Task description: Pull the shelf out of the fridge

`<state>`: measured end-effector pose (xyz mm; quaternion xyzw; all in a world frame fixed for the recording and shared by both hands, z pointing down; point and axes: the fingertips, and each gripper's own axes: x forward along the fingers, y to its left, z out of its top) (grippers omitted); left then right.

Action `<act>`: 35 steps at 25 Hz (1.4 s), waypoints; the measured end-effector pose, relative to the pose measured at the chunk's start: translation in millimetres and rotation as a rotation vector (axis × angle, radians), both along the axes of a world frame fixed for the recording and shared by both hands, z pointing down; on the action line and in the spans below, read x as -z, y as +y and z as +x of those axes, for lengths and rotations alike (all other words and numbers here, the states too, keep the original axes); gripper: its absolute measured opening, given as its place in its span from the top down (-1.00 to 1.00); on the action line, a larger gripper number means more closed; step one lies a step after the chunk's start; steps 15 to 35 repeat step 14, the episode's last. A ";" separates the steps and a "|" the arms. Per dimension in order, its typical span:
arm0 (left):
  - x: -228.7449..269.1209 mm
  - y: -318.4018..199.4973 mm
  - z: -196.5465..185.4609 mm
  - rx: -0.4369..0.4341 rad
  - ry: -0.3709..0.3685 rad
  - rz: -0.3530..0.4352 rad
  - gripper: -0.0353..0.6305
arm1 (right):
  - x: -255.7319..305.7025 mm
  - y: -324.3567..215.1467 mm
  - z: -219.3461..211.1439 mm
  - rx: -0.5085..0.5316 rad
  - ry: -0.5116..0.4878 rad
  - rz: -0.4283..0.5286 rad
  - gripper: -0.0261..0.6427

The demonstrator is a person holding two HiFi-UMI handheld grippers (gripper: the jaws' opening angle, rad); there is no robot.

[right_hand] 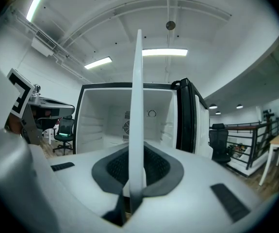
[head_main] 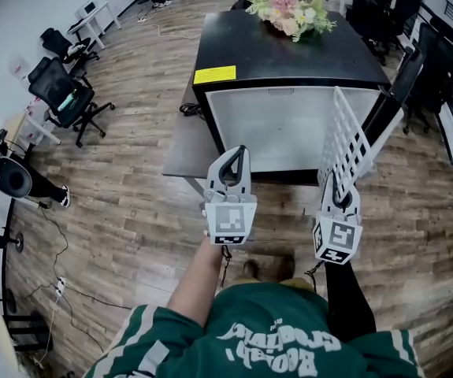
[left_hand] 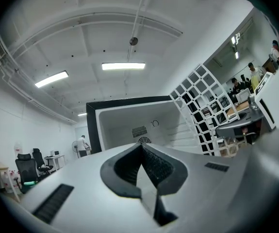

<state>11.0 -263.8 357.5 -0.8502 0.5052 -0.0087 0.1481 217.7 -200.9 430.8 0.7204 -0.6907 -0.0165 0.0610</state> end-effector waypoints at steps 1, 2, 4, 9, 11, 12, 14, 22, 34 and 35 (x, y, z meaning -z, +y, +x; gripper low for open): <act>0.4 0.0 0.4 -0.001 0.002 0.000 0.85 | 0.9 0.0 0.5 -0.001 0.000 0.001 0.83; 0.9 -0.1 1.0 -0.002 0.003 0.000 0.85 | 1.8 0.0 1.1 -0.002 0.000 0.003 0.83; 1.4 0.1 1.4 -0.003 0.004 0.002 0.85 | 3.3 0.2 1.4 -0.004 0.002 0.007 0.83; 1.4 0.1 1.2 -0.006 0.005 0.002 0.85 | 3.6 0.7 0.0 -0.005 0.007 0.006 0.82; 1.2 -1.3 1.2 -0.005 0.006 0.001 0.85 | 3.8 -0.9 0.2 -0.004 0.008 0.005 0.82; 1.1 -2.1 1.1 -0.005 0.005 0.001 0.85 | 3.9 -1.7 0.3 -0.004 0.009 0.005 0.83; 0.6 -3.5 1.3 -0.003 0.004 0.001 0.85 | 4.0 -3.2 0.7 -0.004 0.009 0.004 0.83; 0.6 -3.5 1.3 -0.003 0.004 0.001 0.85 | 4.0 -3.2 0.7 -0.004 0.009 0.004 0.83; 0.6 -3.5 1.3 -0.003 0.004 0.001 0.85 | 4.0 -3.2 0.7 -0.004 0.009 0.004 0.83; 0.6 -3.5 1.3 -0.003 0.004 0.001 0.85 | 4.0 -3.2 0.7 -0.004 0.009 0.004 0.83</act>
